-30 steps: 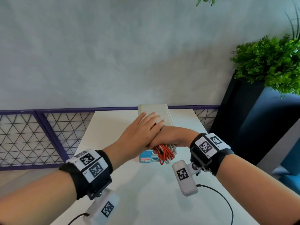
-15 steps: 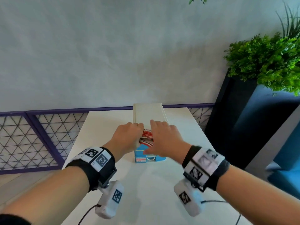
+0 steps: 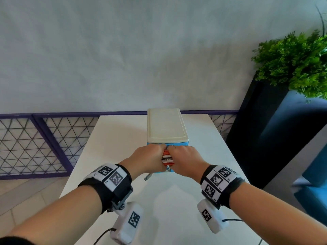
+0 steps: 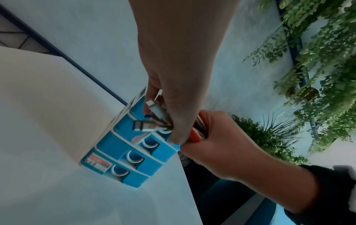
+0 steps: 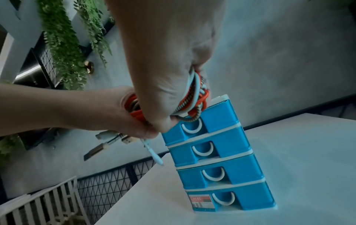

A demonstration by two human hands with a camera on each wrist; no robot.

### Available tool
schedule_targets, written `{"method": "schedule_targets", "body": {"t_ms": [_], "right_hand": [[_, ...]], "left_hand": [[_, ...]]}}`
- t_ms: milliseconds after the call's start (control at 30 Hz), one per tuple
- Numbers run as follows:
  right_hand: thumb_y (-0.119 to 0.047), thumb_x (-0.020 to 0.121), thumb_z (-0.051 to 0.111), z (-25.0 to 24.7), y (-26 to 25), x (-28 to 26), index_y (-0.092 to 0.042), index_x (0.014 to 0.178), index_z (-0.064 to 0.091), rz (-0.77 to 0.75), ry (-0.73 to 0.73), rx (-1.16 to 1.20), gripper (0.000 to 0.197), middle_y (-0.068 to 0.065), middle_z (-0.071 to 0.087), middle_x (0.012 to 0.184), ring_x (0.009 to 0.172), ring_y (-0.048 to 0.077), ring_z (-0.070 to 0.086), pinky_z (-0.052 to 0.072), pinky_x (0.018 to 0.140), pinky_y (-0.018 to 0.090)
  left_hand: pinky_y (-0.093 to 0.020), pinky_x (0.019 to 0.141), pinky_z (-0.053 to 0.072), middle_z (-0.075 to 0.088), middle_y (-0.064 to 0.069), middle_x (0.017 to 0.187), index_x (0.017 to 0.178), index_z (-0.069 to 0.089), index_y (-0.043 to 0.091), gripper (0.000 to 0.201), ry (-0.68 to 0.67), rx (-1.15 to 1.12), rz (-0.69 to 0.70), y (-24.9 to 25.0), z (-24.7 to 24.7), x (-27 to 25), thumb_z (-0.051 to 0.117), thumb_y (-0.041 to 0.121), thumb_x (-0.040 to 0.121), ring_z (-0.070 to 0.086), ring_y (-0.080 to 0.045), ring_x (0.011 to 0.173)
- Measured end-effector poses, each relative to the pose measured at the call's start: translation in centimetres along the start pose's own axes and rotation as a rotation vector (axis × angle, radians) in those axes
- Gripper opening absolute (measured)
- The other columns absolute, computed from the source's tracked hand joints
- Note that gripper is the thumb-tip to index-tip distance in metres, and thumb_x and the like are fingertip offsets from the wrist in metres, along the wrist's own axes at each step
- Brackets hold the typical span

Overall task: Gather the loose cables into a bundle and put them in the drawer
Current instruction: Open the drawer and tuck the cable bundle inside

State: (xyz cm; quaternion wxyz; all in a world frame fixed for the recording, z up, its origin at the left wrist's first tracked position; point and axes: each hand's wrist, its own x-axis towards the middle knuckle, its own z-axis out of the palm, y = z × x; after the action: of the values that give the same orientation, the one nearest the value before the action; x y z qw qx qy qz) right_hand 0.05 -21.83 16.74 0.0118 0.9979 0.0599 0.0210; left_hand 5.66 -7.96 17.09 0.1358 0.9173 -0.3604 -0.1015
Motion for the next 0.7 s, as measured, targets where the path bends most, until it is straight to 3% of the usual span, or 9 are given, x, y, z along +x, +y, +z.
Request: {"method": "schedule_targets", "body": {"t_ms": [33, 100, 133, 200, 300, 400, 467, 567, 700], "right_hand": [[-0.023, 0.085, 0.058, 0.2, 0.2, 0.0, -0.013, 0.114, 0.054, 0.011, -0.037, 0.009, 0.031, 0.007, 0.066, 0.107, 0.094, 0.030, 0.063, 0.039, 0.067, 0.032], [-0.027, 0.085, 0.058, 0.5, 0.8, 0.1, -0.013, 0.115, 0.054, 0.034, -0.105, 0.009, 0.033, 0.007, 0.065, 0.107, 0.094, 0.031, 0.064, 0.041, 0.068, 0.033], [-0.027, 0.085, 0.056, 0.6, 1.2, 0.0, -0.014, 0.115, 0.055, 0.040, -0.127, 0.010, 0.033, 0.008, 0.066, 0.107, 0.093, 0.031, 0.064, 0.043, 0.069, 0.034], [-0.029, 0.084, 0.055, 1.0, 1.9, -0.2, -0.015, 0.116, 0.053, 0.037, -0.127, 0.016, 0.034, 0.008, 0.066, 0.106, 0.092, 0.031, 0.064, 0.045, 0.071, 0.033], [-0.028, 0.084, 0.056, 2.0, 2.1, -0.7, -0.017, 0.128, 0.046, 0.005, -0.152, -0.001, 0.046, 0.007, 0.066, 0.109, 0.092, 0.030, 0.064, 0.048, 0.073, 0.034], [-0.029, 0.085, 0.056, 2.0, 2.1, 0.1, -0.017, 0.144, 0.031, -0.006, -0.156, -0.041, 0.065, 0.009, 0.065, 0.113, 0.096, 0.031, 0.063, 0.050, 0.076, 0.037], [-0.029, 0.083, 0.057, 1.6, 2.4, 1.3, -0.018, 0.143, 0.033, 0.003, -0.138, -0.037, 0.066, 0.009, 0.064, 0.112, 0.095, 0.030, 0.063, 0.050, 0.075, 0.036], [-0.028, 0.079, 0.060, 1.5, 2.4, 2.1, -0.017, 0.126, 0.049, 0.026, -0.159, 0.024, 0.050, 0.007, 0.065, 0.106, 0.091, 0.028, 0.063, 0.046, 0.068, 0.032], [-0.031, 0.076, 0.063, 0.6, 2.7, 2.4, -0.020, 0.116, 0.056, 0.009, -0.185, 0.123, 0.042, 0.003, 0.067, 0.103, 0.091, 0.026, 0.063, 0.049, 0.070, 0.031]], "left_hand": [[-0.027, 0.066, 0.046, 0.063, 0.013, 0.095, 0.100, 0.052, 0.032, 0.042, -0.073, -0.091, -0.010, -0.3, -0.1, 0.2, 0.072, 0.044, 0.065, 0.062, -0.014, 0.088], [-0.027, 0.088, 0.048, 0.058, 0.018, 0.111, 0.115, 0.051, 0.034, 0.060, -0.175, -0.294, -0.001, -1.0, -0.8, 0.6, 0.073, 0.057, 0.064, 0.058, -0.004, 0.104], [-0.028, 0.098, 0.044, 0.055, 0.017, 0.120, 0.123, 0.049, 0.032, 0.062, -0.160, -0.361, 0.013, -1.5, -1.3, 1.0, 0.068, 0.060, 0.071, 0.053, -0.003, 0.113], [-0.029, 0.107, 0.036, 0.053, 0.007, 0.132, 0.130, 0.049, 0.022, 0.046, -0.016, -0.405, 0.014, -2.6, -2.0, 1.9, 0.050, 0.048, 0.091, 0.048, -0.007, 0.122], [-0.027, 0.106, 0.031, 0.045, -0.005, 0.143, 0.135, 0.045, 0.013, 0.037, 0.058, -0.257, -0.034, -3.9, -1.7, 2.7, 0.032, 0.020, 0.102, 0.042, -0.017, 0.129], [-0.031, 0.109, 0.032, 0.042, -0.002, 0.145, 0.136, 0.045, 0.014, 0.044, -0.002, -0.156, -0.013, -4.3, -1.2, 3.1, 0.033, -0.001, 0.096, 0.041, -0.019, 0.131], [-0.036, 0.106, 0.039, 0.047, 0.000, 0.138, 0.131, 0.050, 0.016, 0.051, 0.013, -0.106, 0.001, -4.3, -1.5, 3.5, 0.034, -0.008, 0.089, 0.047, -0.019, 0.125], [-0.041, 0.095, 0.046, 0.053, 0.003, 0.125, 0.121, 0.055, 0.016, 0.046, 0.023, -0.016, 0.003, -4.5, -1.3, 3.7, 0.038, -0.008, 0.086, 0.054, -0.018, 0.111], [-0.043, 0.088, 0.048, 0.057, 0.000, 0.112, 0.112, 0.059, 0.015, 0.024, 0.065, 0.026, -0.013, -4.6, -1.5, 3.6, 0.041, 0.013, 0.098, 0.058, -0.021, 0.099]]}}
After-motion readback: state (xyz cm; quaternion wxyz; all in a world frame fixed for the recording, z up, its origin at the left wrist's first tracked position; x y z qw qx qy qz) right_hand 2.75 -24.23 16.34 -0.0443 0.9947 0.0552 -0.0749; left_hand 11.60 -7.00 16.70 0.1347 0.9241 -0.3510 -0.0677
